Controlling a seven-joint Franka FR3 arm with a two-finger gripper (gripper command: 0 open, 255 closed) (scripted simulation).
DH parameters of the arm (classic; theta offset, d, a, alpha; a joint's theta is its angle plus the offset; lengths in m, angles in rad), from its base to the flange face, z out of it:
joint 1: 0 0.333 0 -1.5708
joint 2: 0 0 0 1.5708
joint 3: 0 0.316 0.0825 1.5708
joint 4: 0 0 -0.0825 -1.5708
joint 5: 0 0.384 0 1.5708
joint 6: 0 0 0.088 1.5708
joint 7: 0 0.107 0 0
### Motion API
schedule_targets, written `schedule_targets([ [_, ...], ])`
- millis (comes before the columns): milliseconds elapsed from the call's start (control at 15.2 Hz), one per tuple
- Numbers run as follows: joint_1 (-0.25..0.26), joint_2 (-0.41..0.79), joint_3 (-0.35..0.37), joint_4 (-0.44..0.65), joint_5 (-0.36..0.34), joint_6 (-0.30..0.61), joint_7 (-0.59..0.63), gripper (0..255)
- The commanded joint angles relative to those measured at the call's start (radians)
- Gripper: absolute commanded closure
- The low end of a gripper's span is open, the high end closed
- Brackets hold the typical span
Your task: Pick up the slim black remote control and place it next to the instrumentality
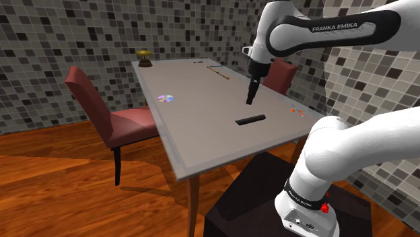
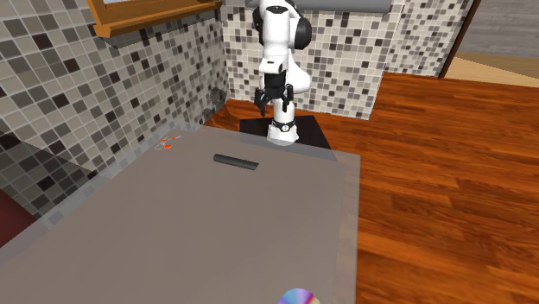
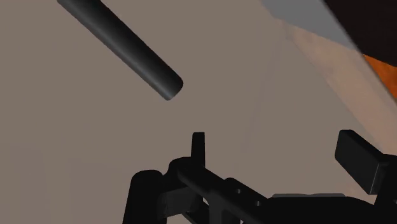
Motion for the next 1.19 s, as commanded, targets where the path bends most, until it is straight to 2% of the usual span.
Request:
schedule_targets([
  [0, 0.007, 0.017, -0.06, -0.022, -0.044, 0.042, -0.107, 0],
  [330, 0.026, 0.105, -0.228, -0.054, -0.152, 0.172, -0.364, 0],
  [594, 0.07, 0.225, -0.374, -0.04, -0.217, 0.292, -0.572, 0],
  [792, 0.131, 0.339, -0.494, -0.009, -0.236, 0.389, -0.734, 0],
  [924, 0.19, 0.425, -0.582, 0.021, -0.227, 0.455, -0.85, 0],
  [1122, 0.208, 0.461, -0.61, 0.014, -0.22, 0.498, -0.867, 0],
])
